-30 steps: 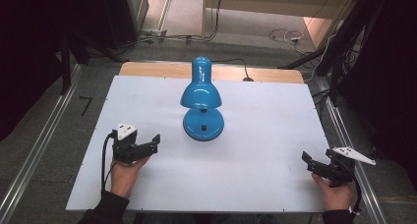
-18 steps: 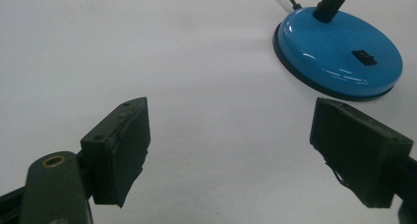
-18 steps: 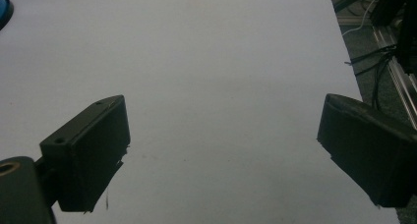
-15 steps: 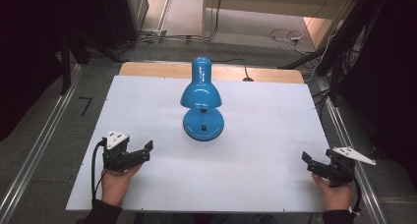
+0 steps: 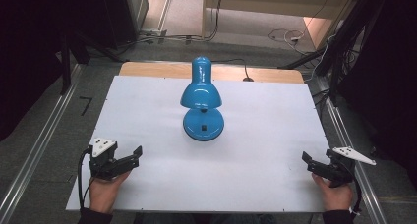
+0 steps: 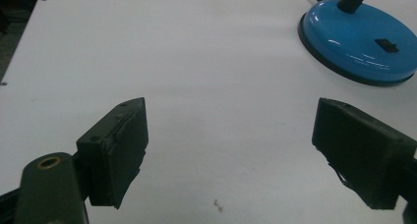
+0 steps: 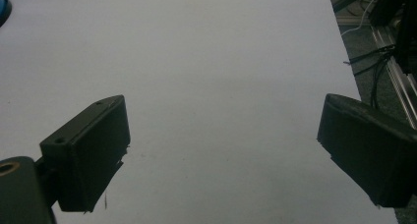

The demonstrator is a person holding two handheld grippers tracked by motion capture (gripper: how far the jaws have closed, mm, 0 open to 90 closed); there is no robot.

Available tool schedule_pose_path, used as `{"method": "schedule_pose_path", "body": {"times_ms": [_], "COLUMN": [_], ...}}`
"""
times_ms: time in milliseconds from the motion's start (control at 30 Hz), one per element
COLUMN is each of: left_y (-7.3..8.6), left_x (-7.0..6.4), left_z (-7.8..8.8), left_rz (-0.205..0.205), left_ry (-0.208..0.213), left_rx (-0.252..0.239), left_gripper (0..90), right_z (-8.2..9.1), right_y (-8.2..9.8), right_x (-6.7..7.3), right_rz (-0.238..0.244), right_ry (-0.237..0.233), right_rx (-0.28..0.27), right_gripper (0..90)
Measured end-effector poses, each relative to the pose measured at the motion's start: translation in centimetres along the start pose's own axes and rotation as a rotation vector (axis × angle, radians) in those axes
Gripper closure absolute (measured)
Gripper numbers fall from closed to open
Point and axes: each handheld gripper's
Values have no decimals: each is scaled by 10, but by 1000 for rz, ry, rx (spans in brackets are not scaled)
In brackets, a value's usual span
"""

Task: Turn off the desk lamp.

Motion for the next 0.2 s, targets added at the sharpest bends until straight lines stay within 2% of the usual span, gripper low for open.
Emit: {"method": "schedule_pose_path", "body": {"times_ms": [133, 200], "left_y": [5, 8], "left_x": [5, 8], "left_z": [8, 12], "left_rz": [13, 23], "left_ry": [-8, -15], "left_rx": [-2, -4], "left_gripper": [144, 138], "right_z": [-2, -5], "right_y": [1, 2], "right_x": [0, 1], "right_rz": [8, 26], "right_ry": [7, 28], "right_rx": [7, 15], "right_gripper": [42, 41]}}
Point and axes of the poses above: each handheld gripper's, and its own axes: z roughly backward along the jaws, y roughly out of its underside, x roughly to its left, and after that the axes turned 6 degrees about y, right-handed
